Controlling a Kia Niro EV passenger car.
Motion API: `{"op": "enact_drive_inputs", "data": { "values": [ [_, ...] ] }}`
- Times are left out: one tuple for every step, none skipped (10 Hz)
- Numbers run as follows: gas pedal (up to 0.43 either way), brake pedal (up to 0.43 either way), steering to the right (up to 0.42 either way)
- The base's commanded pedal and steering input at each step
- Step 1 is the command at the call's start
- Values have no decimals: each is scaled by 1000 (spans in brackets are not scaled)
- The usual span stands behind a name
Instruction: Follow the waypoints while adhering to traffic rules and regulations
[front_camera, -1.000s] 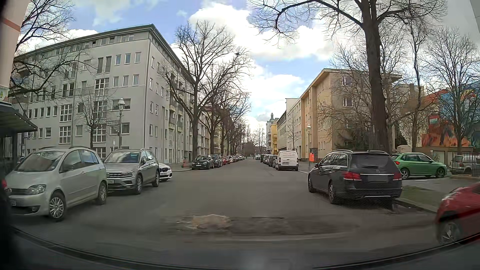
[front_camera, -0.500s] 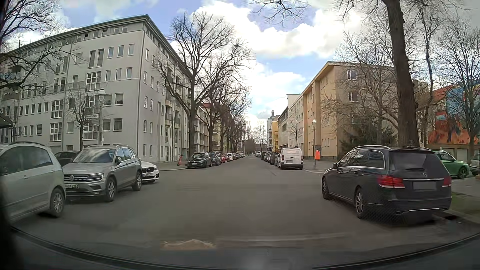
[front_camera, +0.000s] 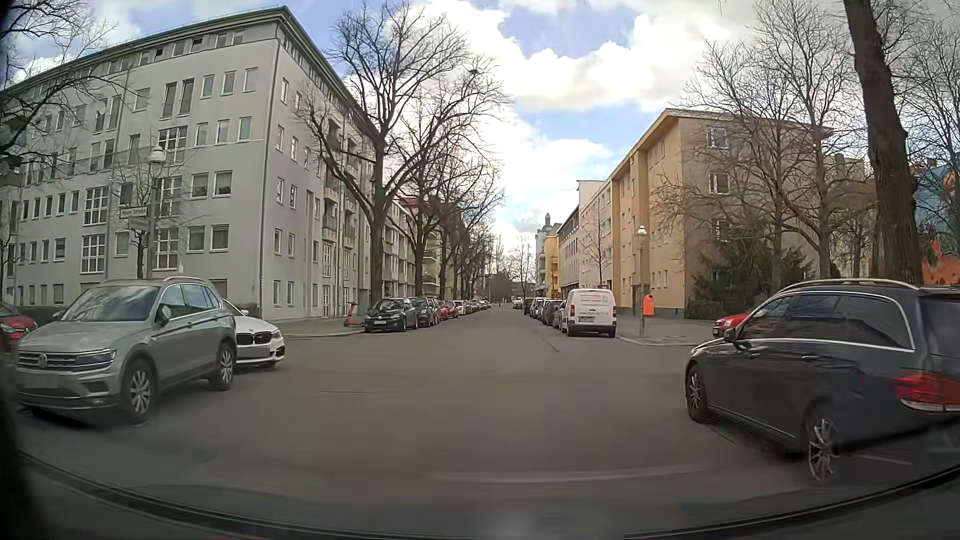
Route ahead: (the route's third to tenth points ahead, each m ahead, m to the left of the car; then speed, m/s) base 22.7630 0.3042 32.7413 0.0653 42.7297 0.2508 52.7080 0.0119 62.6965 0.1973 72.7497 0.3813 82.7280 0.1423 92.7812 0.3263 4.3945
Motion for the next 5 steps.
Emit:
{"op": "enact_drive_inputs", "data": {
  "values": [
    [0, 30, 0],
    [0, 30, 1],
    [0, 30, -1],
    [0, 43, 0],
    [0, 61, 1]
  ]
}}
